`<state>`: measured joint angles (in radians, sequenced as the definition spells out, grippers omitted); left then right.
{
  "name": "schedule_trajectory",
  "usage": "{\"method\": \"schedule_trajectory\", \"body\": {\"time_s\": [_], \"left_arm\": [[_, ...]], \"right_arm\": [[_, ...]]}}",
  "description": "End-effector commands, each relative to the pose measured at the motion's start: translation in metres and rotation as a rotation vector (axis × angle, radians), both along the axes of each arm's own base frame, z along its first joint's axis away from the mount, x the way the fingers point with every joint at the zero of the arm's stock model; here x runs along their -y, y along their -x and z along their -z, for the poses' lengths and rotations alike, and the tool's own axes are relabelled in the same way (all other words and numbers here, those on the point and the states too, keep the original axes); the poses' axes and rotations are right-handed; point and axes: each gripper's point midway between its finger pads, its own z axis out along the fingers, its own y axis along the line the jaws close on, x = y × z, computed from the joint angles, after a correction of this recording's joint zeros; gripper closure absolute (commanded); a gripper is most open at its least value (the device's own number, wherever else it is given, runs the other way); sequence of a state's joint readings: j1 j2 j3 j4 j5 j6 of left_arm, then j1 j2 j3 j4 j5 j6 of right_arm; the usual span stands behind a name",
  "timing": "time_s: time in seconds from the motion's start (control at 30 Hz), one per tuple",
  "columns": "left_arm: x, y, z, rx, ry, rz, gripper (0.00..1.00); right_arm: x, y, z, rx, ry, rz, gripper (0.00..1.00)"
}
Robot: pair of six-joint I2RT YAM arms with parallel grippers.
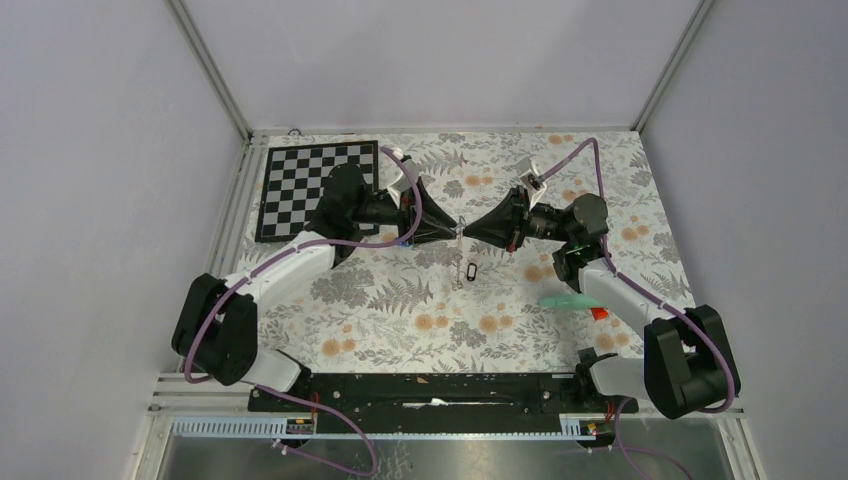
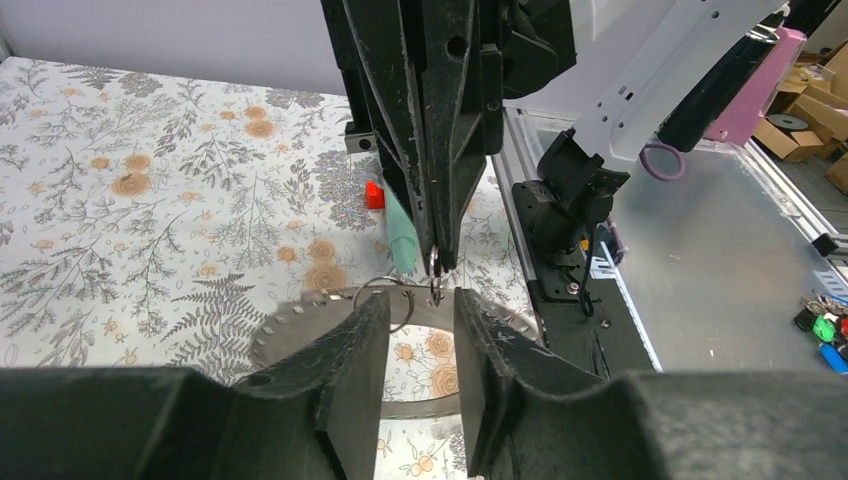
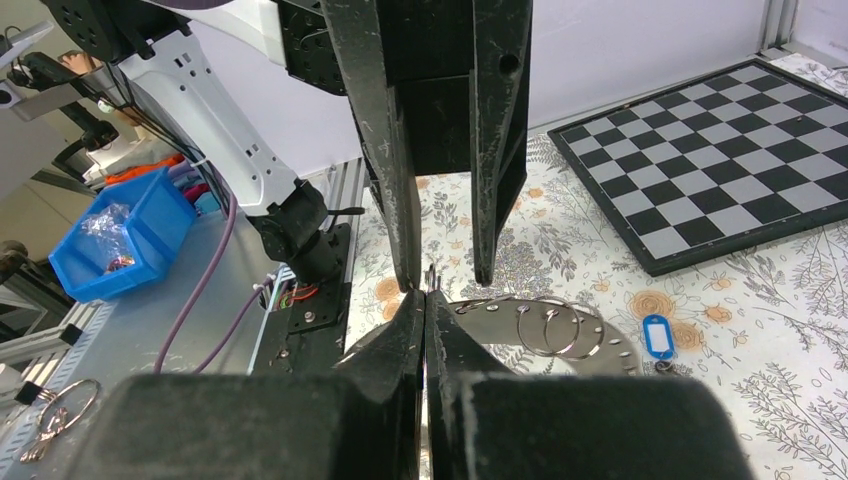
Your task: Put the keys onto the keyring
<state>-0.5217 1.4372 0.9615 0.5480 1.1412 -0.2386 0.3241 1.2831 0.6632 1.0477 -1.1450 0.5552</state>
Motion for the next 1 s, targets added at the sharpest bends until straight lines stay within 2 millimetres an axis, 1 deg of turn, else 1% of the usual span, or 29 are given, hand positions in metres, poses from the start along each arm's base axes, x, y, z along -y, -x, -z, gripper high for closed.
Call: {"method": "schedule_trajectory", "body": {"time_s": [0.0,0.13,0.27,0.37,0.53,0.63,0.87,0.97], "left_arm": [[0.004,0.001,-0.008,0.059,0.024,0.032,0.68],[0.008,0.001,-0.008,0.053,0.023,0.038,0.77],[0.011,0.003,-0.007,0.05,0.024,0.045,0.83],[0.011,0.003,-0.009,0.051,0.028,0.047,0.83],[0.01,0.006,-0.009,0.055,0.033,0.057,0.81],[0.01,0.008,-0.009,0.06,0.035,0.061,0.82],[0.012,0.011,-0.01,0.062,0.036,0.081,1.0],[0.012,0.012,-0.009,0.061,0.034,0.085,1.0]], "right_arm": [[0.001,0.001,-0.011,0.07,-0.025,-0.006,1.0],[0.001,0.001,-0.009,0.064,-0.023,-0.007,1.0],[0.001,0.001,-0.007,0.065,-0.02,-0.006,1.0],[0.001,0.0,-0.004,0.065,-0.014,-0.003,1.0],[0.001,-0.001,0.0,0.063,-0.004,0.0,1.0],[0.001,-0.002,0.001,0.061,-0.002,0.002,1.0],[0.001,-0.003,0.002,0.056,0.001,0.006,1.0],[0.001,-0.003,0.002,0.06,0.002,0.008,1.0]]}}
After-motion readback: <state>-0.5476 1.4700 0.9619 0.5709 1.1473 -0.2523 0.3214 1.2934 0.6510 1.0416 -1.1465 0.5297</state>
